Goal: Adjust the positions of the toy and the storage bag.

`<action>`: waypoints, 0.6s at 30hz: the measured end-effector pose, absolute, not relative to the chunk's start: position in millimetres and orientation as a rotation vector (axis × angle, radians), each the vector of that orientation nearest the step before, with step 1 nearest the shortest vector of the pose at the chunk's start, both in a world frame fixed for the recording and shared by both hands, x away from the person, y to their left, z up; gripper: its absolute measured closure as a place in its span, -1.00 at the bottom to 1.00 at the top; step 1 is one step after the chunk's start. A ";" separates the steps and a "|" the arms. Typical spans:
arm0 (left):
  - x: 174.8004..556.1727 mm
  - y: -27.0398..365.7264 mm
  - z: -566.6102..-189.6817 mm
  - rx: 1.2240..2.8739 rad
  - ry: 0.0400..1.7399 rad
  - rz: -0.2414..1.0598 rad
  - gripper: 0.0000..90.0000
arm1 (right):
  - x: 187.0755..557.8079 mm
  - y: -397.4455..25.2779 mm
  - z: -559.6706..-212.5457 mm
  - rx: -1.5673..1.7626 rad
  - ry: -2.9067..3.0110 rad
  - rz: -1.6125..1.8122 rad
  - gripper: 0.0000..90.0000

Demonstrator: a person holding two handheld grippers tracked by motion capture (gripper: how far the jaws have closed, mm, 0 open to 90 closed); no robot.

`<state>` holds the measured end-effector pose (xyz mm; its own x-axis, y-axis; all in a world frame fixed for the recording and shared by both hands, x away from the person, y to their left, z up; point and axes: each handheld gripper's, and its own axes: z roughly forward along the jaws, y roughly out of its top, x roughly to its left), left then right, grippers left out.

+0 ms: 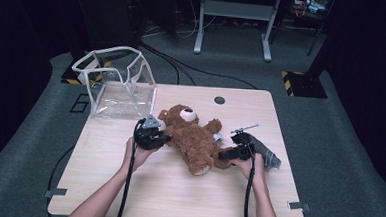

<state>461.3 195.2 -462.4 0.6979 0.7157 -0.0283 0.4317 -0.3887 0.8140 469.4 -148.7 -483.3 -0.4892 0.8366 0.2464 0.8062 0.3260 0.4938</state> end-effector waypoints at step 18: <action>464.1 194.2 -444.0 2.063 0.853 0.475 0.73 | 460.8 -155.3 -472.5 1.501 2.423 0.905 0.53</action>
<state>464.1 194.2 -444.0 0.6976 0.7160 0.0279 0.4006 -0.4220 0.8133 460.8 -155.3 -472.5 -0.4876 0.8544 0.1798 0.7631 0.3171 0.5631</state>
